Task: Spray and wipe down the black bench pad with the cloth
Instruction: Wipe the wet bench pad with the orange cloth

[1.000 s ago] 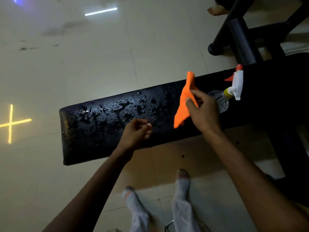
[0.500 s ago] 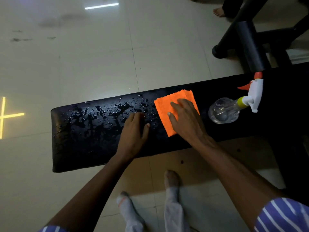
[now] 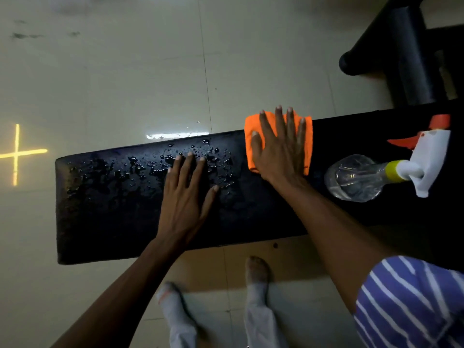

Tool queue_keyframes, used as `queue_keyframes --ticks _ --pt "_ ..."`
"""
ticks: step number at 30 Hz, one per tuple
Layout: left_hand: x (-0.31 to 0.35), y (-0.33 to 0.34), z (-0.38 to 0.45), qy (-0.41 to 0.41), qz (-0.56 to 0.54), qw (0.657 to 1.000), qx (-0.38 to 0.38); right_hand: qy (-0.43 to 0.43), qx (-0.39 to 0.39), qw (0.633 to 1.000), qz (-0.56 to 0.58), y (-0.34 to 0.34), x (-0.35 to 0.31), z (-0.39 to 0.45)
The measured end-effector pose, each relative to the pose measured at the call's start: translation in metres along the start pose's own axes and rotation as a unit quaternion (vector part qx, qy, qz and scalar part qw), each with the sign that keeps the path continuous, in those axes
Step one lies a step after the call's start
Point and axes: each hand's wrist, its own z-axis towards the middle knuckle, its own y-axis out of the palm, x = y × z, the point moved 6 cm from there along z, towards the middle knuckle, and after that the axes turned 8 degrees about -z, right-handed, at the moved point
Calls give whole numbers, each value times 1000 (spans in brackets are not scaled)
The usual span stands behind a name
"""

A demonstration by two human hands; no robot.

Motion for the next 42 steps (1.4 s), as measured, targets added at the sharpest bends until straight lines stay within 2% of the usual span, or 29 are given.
queue_keyframes --ticks 2,5,7,8,10,12,13,15,17,19,22,24,25,27,29,30,32,35,36,38,42 --pt "-2 0 0 8 5 1000 -7 -4 11 1000 5 2 -19 -16" --pt "-5 -5 2 19 6 1000 -12 -132 16 991 -17 6 -25 -47" --pt "-10 -10 1 23 4 1000 -12 -170 1 985 -26 6 -12 -34" --pt "-13 -13 0 24 4 1000 -11 -147 -1 989 -23 5 -6 -22" --pt "-22 -19 -1 25 6 1000 -9 -44 -2 999 -7 3 -4 -3" --pt "-32 -26 -1 23 -1 1000 -6 38 10 999 -4 3 -28 -7" --pt "-36 -29 -2 24 -2 1000 -8 43 15 999 -4 4 -44 -18" --pt "-44 -34 -4 28 1 999 -16 -22 20 1000 -5 9 -68 -46" --pt "-54 -39 -5 28 7 999 -22 -110 6 994 -13 11 -70 -62" --pt "-64 -43 -8 24 12 999 -25 -135 -7 991 -19 9 -61 -52" --pt "-78 -46 -12 18 18 999 -26 -12 1 1000 -11 6 -59 -21" --pt "-83 -46 -13 22 25 999 -30 55 12 998 -8 5 -85 -23" --pt "-84 -45 -13 26 27 999 -32 44 18 999 -7 7 -100 -32" --pt "-85 -47 -14 30 21 999 -36 -57 19 998 -8 13 -121 -59" --pt "-87 -50 -15 23 10 999 -34 -157 3 987 -23 14 -115 -70" --pt "-88 -52 -16 21 7 999 -32 -181 -4 983 -30 12 -107 -64" --pt "-94 -55 -18 22 5 999 -26 -146 -7 989 -29 11 -94 -36" --pt "-107 -60 -21 18 10 1000 -19 11 -6 1000 -13 12 -107 -5" --pt "-112 -61 -22 15 12 1000 -18 32 1 999 -9 11 -123 -7" --pt "-119 -65 -26 10 16 1000 -18 -15 10 1000 4 13 -150 -28" --pt "-128 -73 -29 -1 11 1000 -13 -201 -14 979 -35 15 -144 -57"
